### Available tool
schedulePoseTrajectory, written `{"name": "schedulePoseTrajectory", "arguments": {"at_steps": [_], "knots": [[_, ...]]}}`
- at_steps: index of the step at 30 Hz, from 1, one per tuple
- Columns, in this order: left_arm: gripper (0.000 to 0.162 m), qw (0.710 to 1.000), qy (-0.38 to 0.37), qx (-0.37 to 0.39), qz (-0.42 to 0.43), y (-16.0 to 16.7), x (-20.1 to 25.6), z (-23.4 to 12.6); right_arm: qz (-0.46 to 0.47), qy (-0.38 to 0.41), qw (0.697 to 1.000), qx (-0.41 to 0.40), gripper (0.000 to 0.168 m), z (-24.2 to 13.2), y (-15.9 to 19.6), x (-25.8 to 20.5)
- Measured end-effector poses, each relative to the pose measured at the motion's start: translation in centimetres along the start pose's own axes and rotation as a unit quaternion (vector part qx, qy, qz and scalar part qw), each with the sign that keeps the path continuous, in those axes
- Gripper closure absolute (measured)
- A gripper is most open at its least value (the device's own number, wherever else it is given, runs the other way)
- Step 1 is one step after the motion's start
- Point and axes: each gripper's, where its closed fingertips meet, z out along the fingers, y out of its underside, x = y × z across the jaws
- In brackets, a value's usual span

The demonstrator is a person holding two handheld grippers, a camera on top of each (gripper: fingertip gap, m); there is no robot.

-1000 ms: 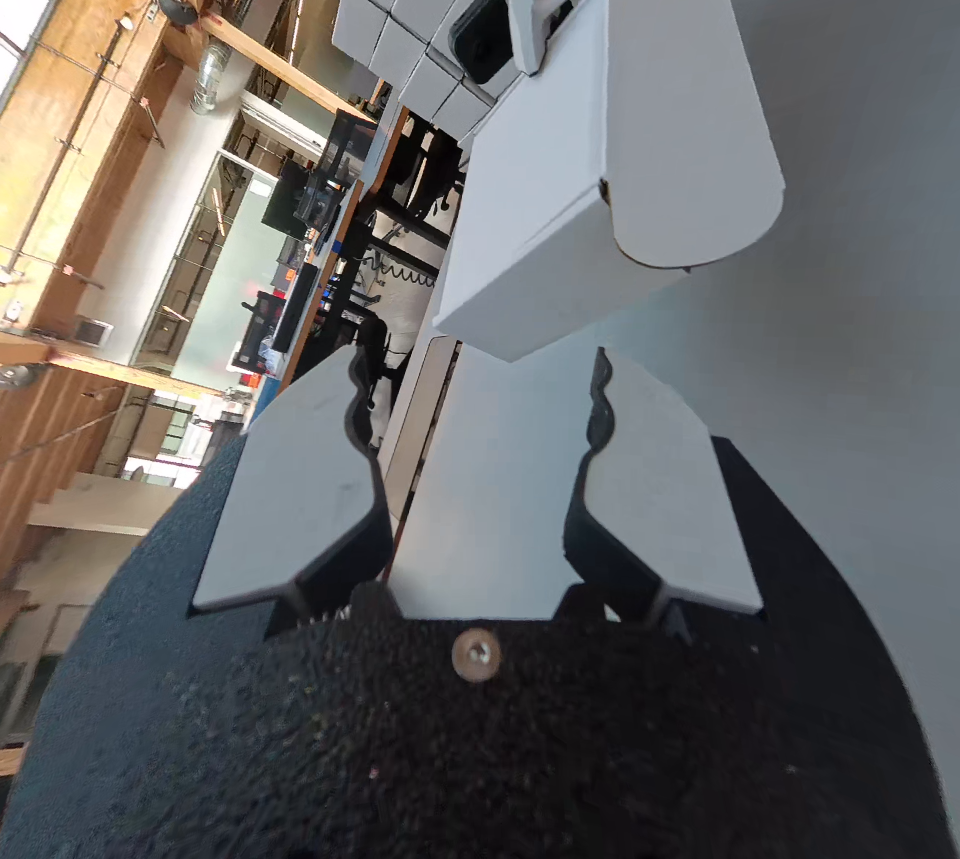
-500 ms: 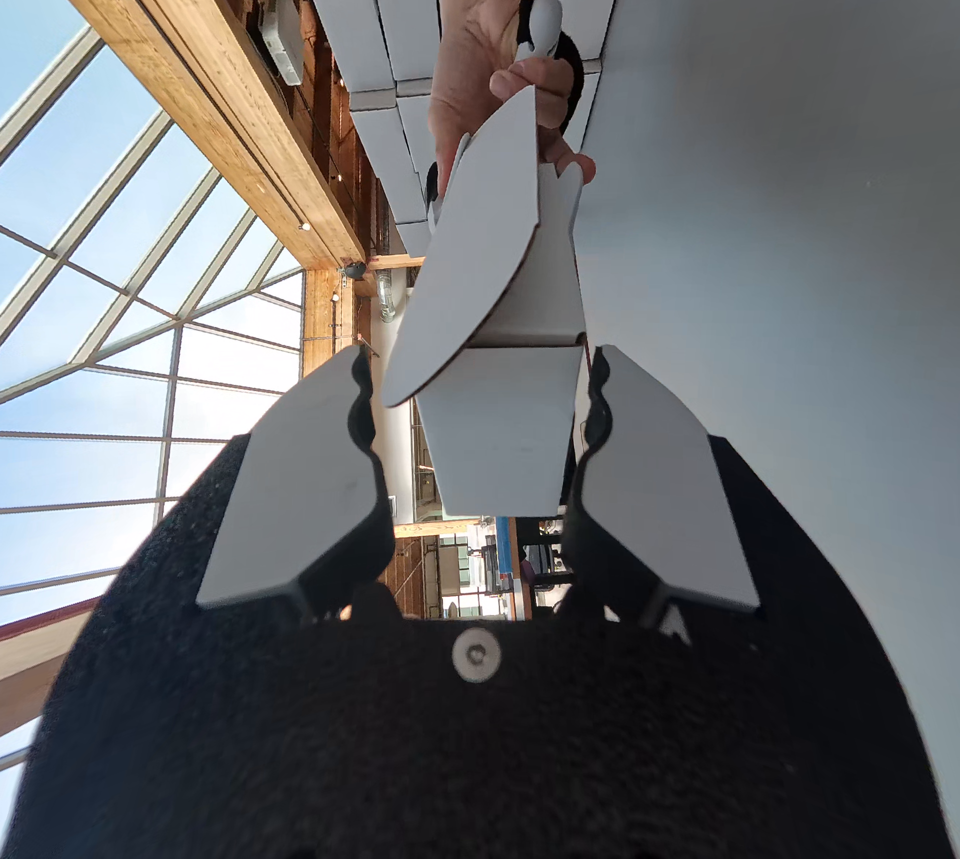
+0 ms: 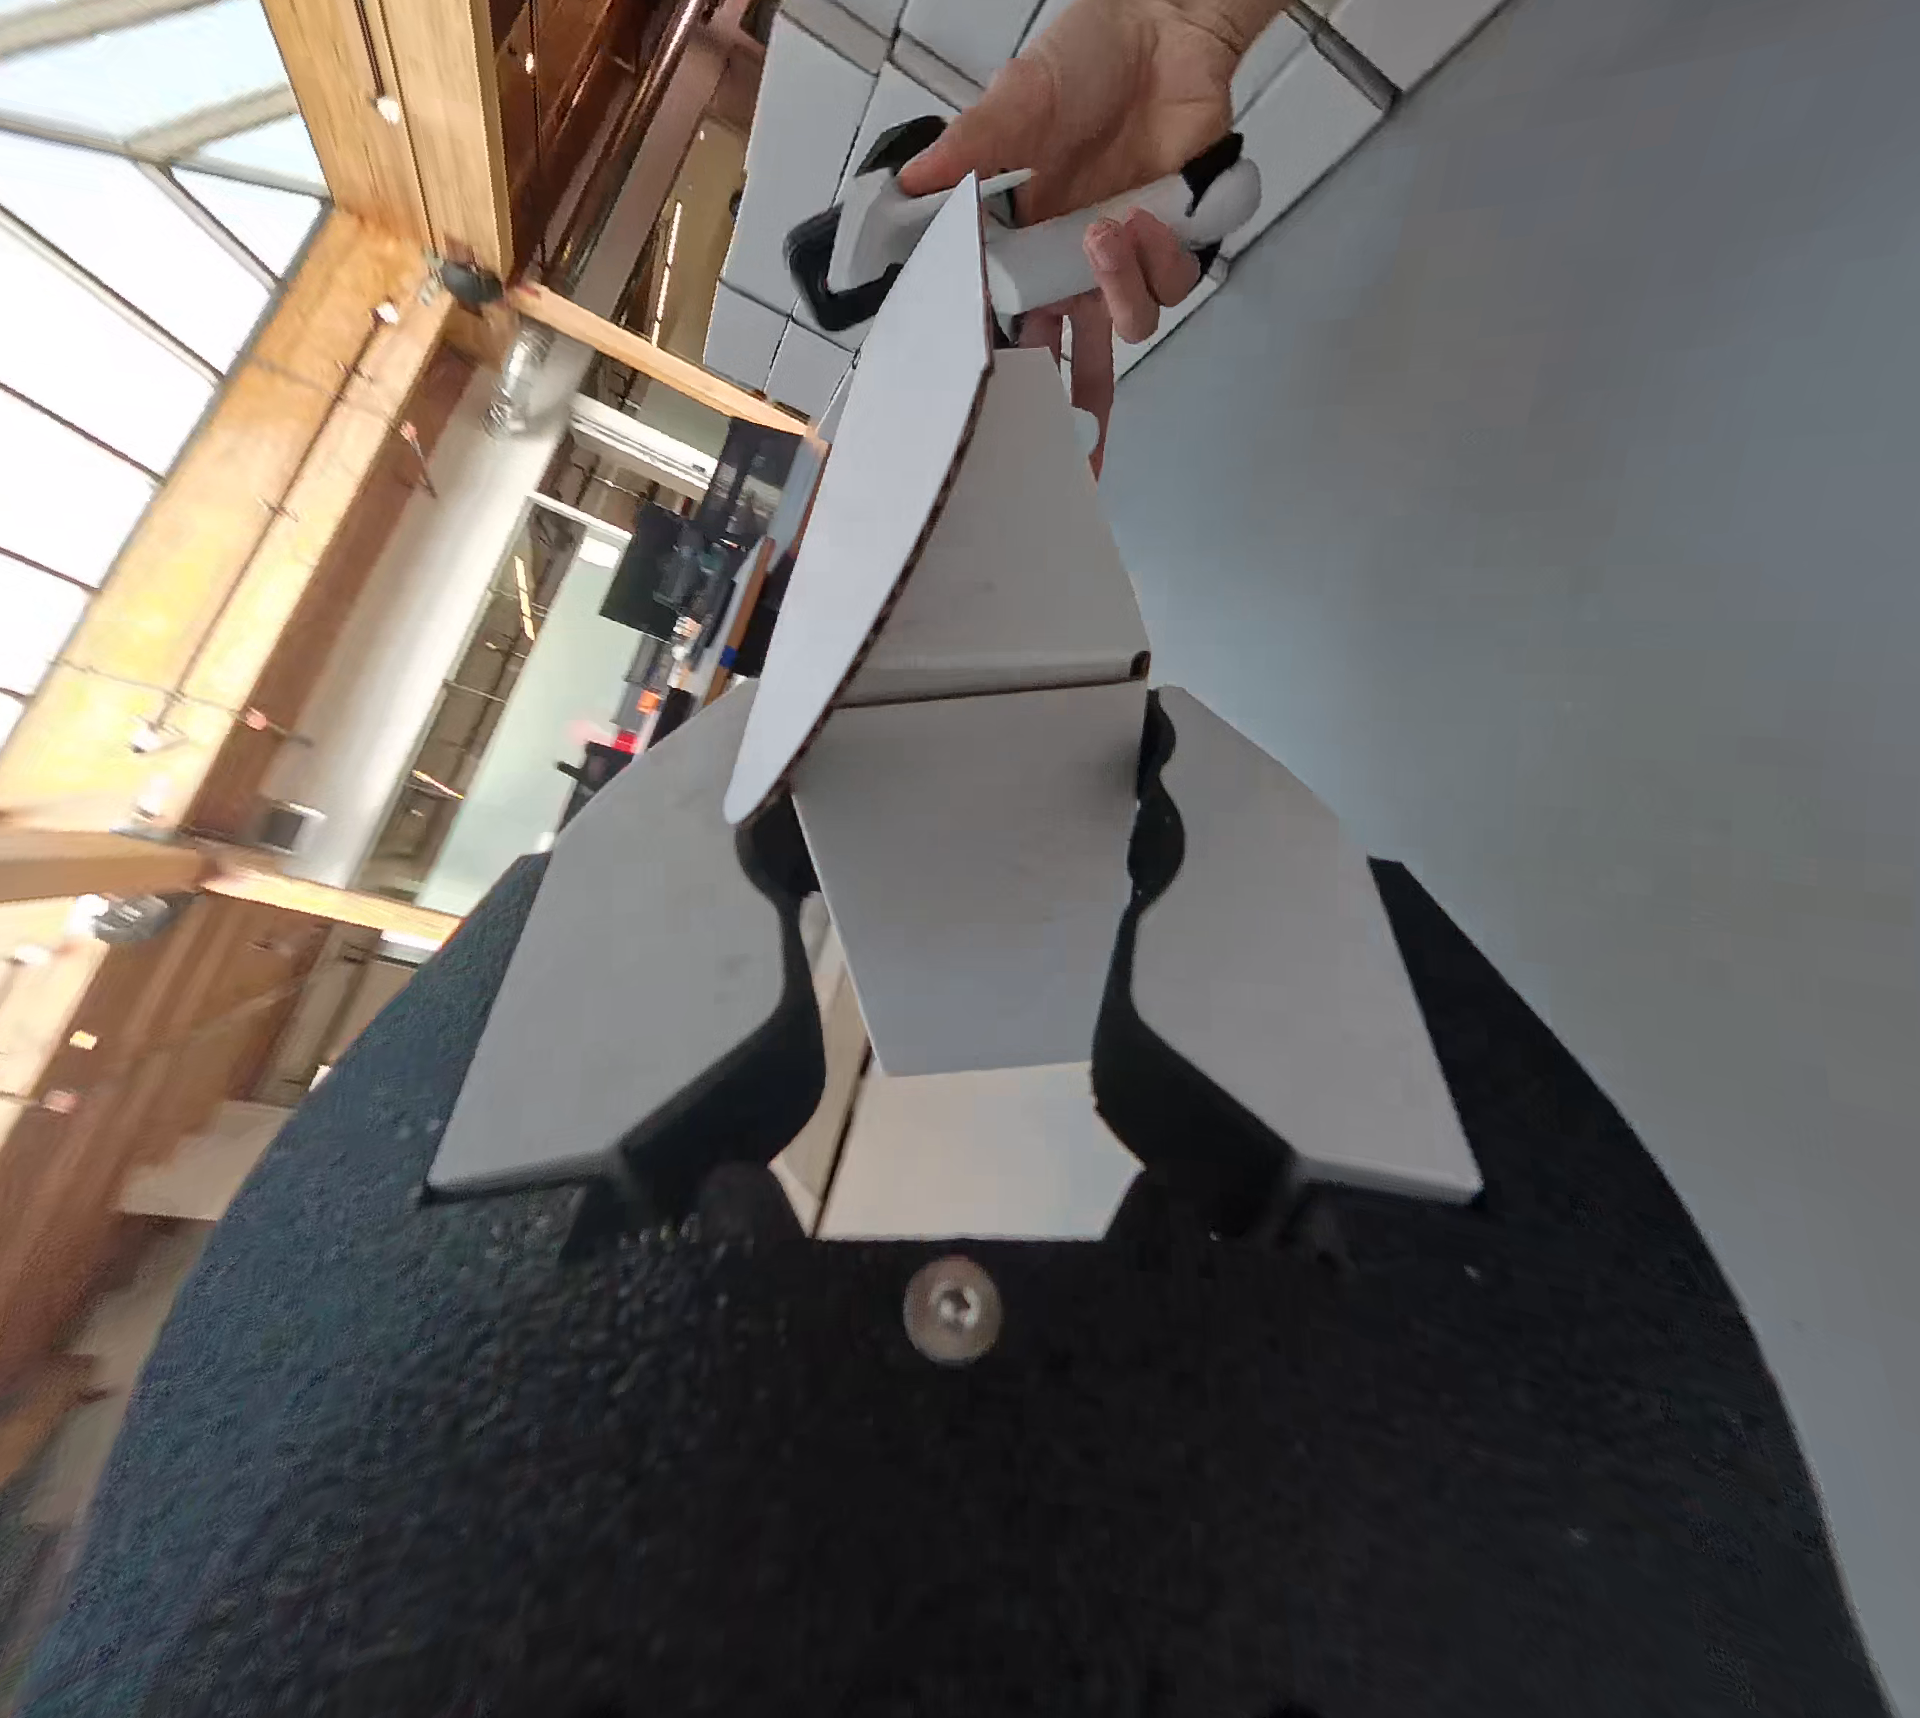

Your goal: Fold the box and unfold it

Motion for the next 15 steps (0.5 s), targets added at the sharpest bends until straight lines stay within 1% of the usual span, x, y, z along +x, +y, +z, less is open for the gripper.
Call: {"name": "schedulePoseTrajectory", "arguments": {"at_steps": [1, 2, 4, 6, 7, 9, 11, 12, 13, 15], "knots": [[0.099, 0.997, 0.009, 0.006, -0.076, 0.4, -0.6, -0.2, -0.039, 0.017, 0.999, 0.011, 0.066, -0.6, -0.7, -0.3], [0.099, 0.988, 0.019, 0.012, -0.152, 0.9, -1.1, -0.3, -0.080, 0.036, 0.996, 0.024, 0.065, -1.0, -1.3, -0.6], [0.099, 0.959, 0.046, 0.029, -0.279, 2.0, -1.5, -0.3, -0.174, 0.079, 0.981, 0.044, 0.065, -1.7, -2.1, -1.2], [0.099, 0.932, 0.068, 0.047, -0.353, 3.3, -1.3, -0.1, -0.269, 0.128, 0.954, 0.036, 0.066, -1.8, -1.6, -1.4], [0.099, 0.922, 0.077, 0.053, -0.375, 4.0, -0.9, 0.1, -0.317, 0.159, 0.935, 0.020, 0.069, -1.9, -1.0, -1.0], [0.099, 0.905, 0.104, 0.071, -0.406, 4.9, 0.3, 0.4, -0.407, 0.207, 0.889, -0.020, 0.084, -1.9, 0.5, -0.2], [0.099, 0.897, 0.130, 0.084, -0.414, 5.5, 1.7, 0.7, -0.477, 0.221, 0.850, -0.030, 0.097, -1.7, 1.4, -0.1], [0.099, 0.893, 0.139, 0.083, -0.419, 5.9, 2.4, 0.9, -0.499, 0.218, 0.838, -0.032, 0.102, -1.5, 1.8, -0.2], [0.099, 0.891, 0.142, 0.082, -0.424, 6.3, 2.8, 1.1, -0.508, 0.214, 0.834, -0.035, 0.104, -1.3, 2.1, -0.2], [0.099, 0.885, 0.155, 0.087, -0.431, 6.5, 3.6, 1.3, -0.510, 0.200, 0.835, -0.052, 0.110, -1.1, 2.9, 0.2]]}}
